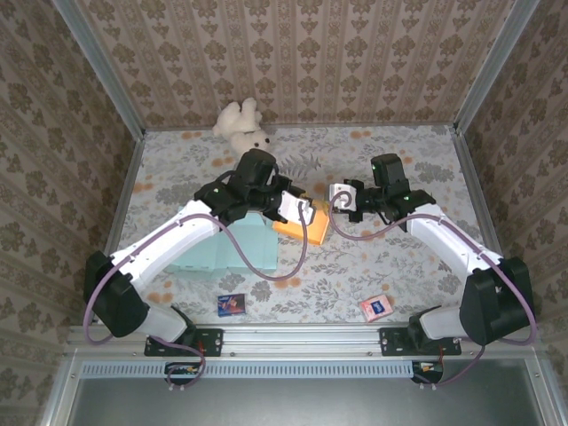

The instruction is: Fold the paper box

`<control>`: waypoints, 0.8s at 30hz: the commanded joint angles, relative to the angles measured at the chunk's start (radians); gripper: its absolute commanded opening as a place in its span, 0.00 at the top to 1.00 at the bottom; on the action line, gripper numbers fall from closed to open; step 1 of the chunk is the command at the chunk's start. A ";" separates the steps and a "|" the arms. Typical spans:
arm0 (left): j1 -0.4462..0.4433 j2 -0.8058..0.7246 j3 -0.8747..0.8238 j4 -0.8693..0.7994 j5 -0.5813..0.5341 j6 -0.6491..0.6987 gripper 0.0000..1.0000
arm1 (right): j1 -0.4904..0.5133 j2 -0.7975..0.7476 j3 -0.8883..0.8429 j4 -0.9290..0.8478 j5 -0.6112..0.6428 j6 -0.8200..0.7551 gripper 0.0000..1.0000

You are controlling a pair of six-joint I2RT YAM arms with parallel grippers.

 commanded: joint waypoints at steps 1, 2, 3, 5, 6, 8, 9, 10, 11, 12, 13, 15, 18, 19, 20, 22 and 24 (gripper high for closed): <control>0.040 -0.100 -0.030 0.112 0.227 -0.121 0.73 | 0.006 0.017 -0.027 0.060 -0.031 0.014 1.00; 0.057 -0.121 -0.055 0.157 0.265 -0.173 0.71 | 0.004 0.017 -0.035 0.072 -0.032 0.016 0.99; 0.069 -0.144 -0.082 0.214 0.294 -0.225 0.71 | 0.003 0.017 -0.043 0.083 -0.034 0.017 0.99; 0.093 -0.188 -0.145 0.369 0.292 -0.391 0.71 | -0.001 0.017 -0.059 0.107 -0.037 0.022 1.00; 0.103 -0.207 -0.177 0.460 0.249 -0.506 0.71 | -0.004 0.017 -0.065 0.117 -0.039 0.024 1.00; 0.117 -0.226 -0.197 0.592 0.103 -0.773 0.66 | -0.007 0.017 -0.072 0.129 -0.039 0.024 1.00; 0.124 -0.225 -0.168 0.578 -0.037 -0.925 0.61 | -0.008 0.017 -0.077 0.133 -0.039 0.024 1.00; 0.136 -0.211 -0.114 0.508 -0.178 -1.049 0.58 | -0.010 0.017 -0.082 0.137 -0.042 0.024 1.00; 0.154 -0.191 -0.063 0.434 -0.264 -1.137 0.57 | -0.012 0.044 -0.085 0.141 -0.043 0.022 0.99; 0.181 -0.164 -0.002 0.330 -0.334 -1.240 0.54 | -0.012 0.045 -0.090 0.145 -0.044 0.021 1.00; 0.216 -0.132 0.042 0.257 -0.373 -1.353 0.49 | -0.014 0.045 -0.095 0.149 -0.044 0.018 1.00; 0.285 -0.073 0.095 0.107 -0.393 -1.580 0.30 | -0.018 0.046 -0.105 0.153 -0.045 0.015 0.99; 0.385 0.032 0.155 -0.047 -0.279 -1.860 0.33 | -0.024 0.051 -0.108 0.152 -0.043 0.011 0.99; 0.400 0.065 0.170 -0.086 -0.262 -1.925 0.34 | -0.025 0.051 -0.110 0.151 -0.043 0.011 0.99; 0.404 0.089 0.183 -0.123 -0.264 -1.969 0.34 | -0.026 0.051 -0.111 0.152 -0.045 0.011 0.99; 0.403 0.127 0.195 -0.174 -0.270 -2.048 0.33 | -0.027 0.051 -0.111 0.151 -0.048 0.012 0.99; 0.397 0.161 0.185 -0.169 -0.236 -2.105 0.32 | -0.028 0.051 -0.110 0.151 -0.053 0.011 0.99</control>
